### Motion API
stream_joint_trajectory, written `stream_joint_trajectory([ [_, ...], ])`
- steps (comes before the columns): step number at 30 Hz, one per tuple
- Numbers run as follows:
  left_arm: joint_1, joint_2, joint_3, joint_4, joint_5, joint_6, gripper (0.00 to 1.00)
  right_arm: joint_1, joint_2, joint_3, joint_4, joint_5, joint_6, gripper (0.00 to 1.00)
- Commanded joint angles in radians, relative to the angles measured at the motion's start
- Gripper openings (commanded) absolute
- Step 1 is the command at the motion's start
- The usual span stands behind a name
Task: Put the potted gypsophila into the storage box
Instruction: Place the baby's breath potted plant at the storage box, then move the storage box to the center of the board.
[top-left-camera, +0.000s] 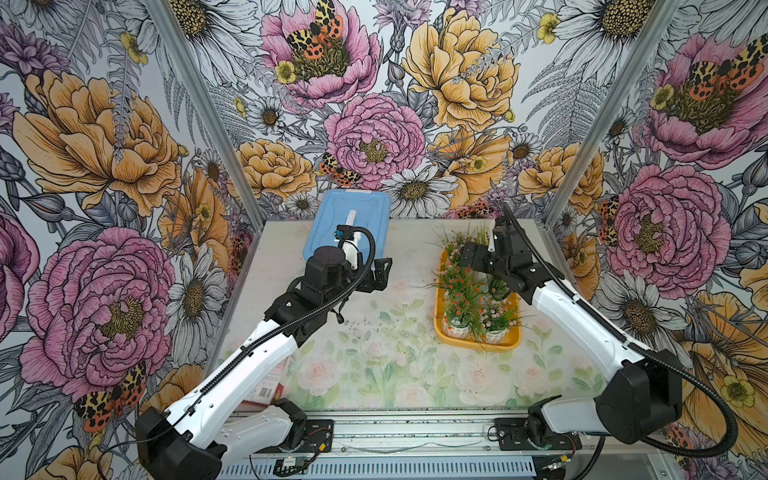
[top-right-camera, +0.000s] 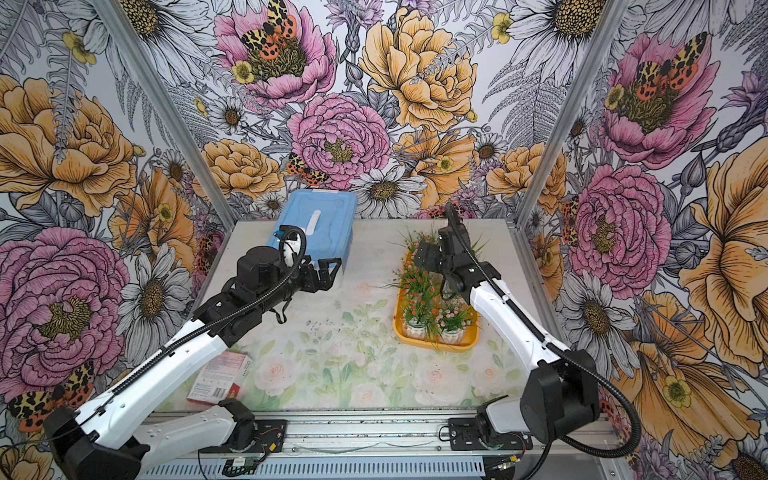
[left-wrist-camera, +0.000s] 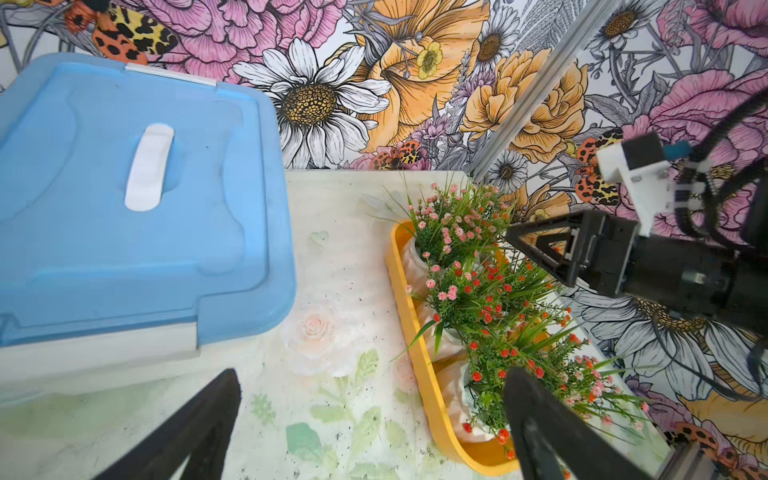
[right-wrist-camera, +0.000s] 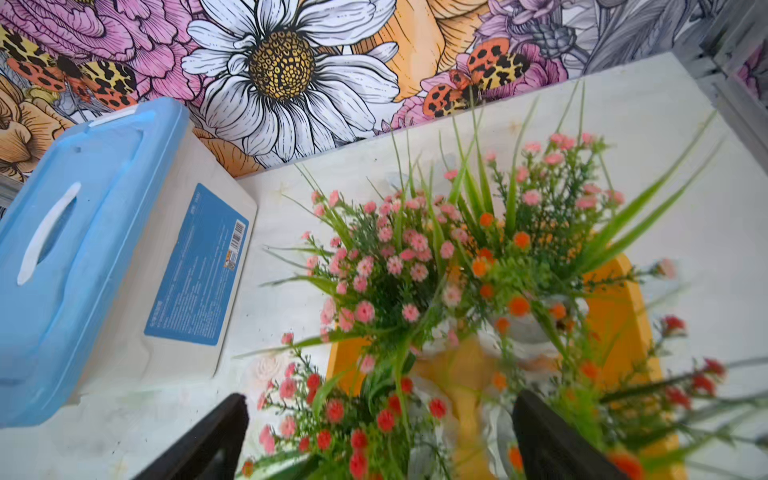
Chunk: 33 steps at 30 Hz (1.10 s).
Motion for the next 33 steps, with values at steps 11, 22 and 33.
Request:
stream_joint_trajectory([
  [11,0.124,-0.135,-0.086,-0.100,-0.014,-0.033,0.99,-0.024,-0.292,-0.212,-0.049,0.168,0.102,1.00],
  [22,0.358,-0.118,-0.113,-0.071,0.025,-0.043,0.99,-0.321,-0.289,-0.240,-0.073,0.134,0.123,1.00],
  [33,0.635,-0.091,-0.152,-0.053,0.032,-0.104,0.99,-0.541,-0.080,-0.261,-0.050,0.075,0.034,0.99],
])
